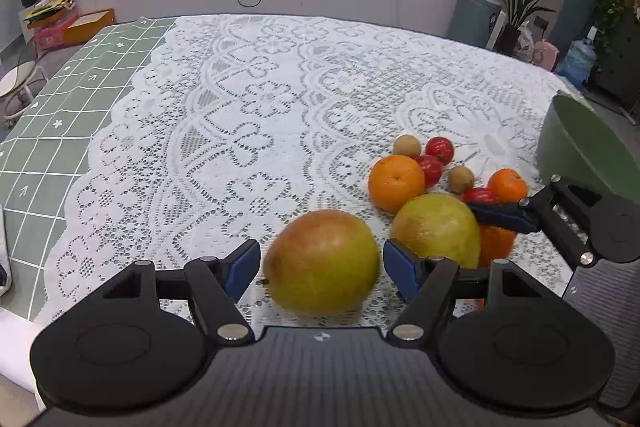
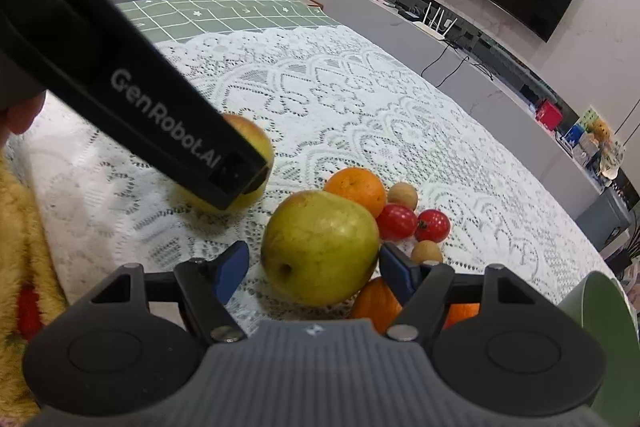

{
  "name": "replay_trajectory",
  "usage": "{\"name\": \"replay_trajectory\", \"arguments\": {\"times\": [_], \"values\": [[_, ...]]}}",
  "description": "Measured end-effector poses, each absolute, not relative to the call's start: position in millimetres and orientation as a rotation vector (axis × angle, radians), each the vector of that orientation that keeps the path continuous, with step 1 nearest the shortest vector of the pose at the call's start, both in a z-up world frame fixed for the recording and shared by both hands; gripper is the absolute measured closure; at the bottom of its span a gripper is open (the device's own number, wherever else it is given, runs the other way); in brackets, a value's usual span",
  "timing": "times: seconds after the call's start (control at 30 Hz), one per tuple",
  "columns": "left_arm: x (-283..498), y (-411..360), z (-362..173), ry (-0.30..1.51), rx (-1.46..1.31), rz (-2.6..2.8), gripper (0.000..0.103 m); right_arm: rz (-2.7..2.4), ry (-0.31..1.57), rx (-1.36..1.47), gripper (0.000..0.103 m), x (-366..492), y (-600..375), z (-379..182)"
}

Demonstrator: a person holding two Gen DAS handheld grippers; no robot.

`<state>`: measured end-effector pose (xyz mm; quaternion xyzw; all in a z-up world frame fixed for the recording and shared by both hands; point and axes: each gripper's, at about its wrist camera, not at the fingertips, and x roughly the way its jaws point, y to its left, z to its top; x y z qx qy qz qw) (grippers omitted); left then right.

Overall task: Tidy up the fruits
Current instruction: 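Grasp the red-green mango with the left gripper while the right gripper grasps the green pear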

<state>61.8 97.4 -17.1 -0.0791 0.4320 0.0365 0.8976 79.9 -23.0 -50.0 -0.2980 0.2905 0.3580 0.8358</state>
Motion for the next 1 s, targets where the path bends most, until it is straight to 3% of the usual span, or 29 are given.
{"name": "replay_trajectory", "arguments": {"times": [1.0], "values": [[69,90,-37,0.852,-0.129,0.069,0.021,0.711,0.509,-0.701,0.039,66,-18,-66]]}}
